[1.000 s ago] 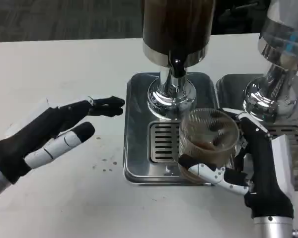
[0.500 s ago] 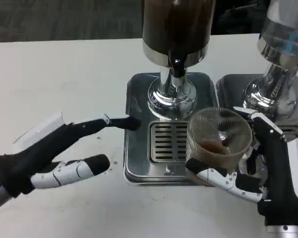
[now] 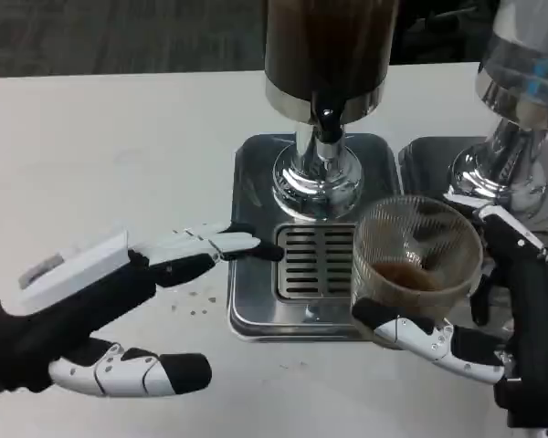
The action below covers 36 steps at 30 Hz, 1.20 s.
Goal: Grasp the cup under the faucet to collect the drink, then remove the cup.
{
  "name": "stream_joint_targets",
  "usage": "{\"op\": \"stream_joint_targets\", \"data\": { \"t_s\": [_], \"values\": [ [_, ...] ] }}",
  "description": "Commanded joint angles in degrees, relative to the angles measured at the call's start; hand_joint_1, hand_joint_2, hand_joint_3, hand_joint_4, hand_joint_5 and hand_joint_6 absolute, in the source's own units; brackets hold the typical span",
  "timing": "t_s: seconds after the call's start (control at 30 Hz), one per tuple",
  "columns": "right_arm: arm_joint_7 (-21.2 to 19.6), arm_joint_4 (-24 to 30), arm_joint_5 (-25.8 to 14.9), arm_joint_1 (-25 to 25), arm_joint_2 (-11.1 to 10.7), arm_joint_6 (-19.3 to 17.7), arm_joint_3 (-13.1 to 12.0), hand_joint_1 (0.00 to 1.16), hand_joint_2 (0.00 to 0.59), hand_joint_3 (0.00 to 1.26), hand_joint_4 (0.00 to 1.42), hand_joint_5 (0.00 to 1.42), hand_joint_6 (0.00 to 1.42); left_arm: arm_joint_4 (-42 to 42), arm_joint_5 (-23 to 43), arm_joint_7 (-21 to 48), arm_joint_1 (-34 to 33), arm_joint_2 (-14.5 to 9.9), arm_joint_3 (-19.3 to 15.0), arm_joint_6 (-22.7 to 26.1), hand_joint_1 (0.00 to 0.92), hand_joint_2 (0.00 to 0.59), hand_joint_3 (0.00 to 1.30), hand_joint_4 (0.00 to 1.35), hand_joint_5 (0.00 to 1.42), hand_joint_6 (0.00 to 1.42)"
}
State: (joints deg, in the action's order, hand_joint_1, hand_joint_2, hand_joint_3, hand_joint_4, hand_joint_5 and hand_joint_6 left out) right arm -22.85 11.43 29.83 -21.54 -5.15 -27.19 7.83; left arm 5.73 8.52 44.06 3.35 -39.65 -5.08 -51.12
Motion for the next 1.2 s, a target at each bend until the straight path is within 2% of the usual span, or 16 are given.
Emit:
{"op": "stream_joint_targets", "data": {
  "t_s": [0.03,0.47,1.2],
  "values": [
    [0.4,3.1,-0.8,-0.9,0.4,-0.9,-0.9,1.15,0.125,0.96,1.03,1.18,1.37,-2.8,1.1,-0.2,1.8,-2.0,-0.7,-1.3,0.000,0.148,0.17,0.04,0.05,0.07],
    [2.4,5.5,-1.7,-2.7,0.6,-1.4,-1.6,1.15,0.134,0.96,1.04,1.18,1.37,-7.8,4.0,-0.3,6.1,-4.1,-2.4,-1.2,0.000,0.144,0.16,0.03,0.03,0.06],
    [3.6,6.8,-2.4,-4.0,1.3,-1.8,-2.3,1.15,0.135,0.98,1.04,1.18,1.35,-10.3,6.2,0.1,8.0,-5.1,-3.2,-0.3,0.000,0.140,0.16,0.04,0.03,0.06]
  ]
}}
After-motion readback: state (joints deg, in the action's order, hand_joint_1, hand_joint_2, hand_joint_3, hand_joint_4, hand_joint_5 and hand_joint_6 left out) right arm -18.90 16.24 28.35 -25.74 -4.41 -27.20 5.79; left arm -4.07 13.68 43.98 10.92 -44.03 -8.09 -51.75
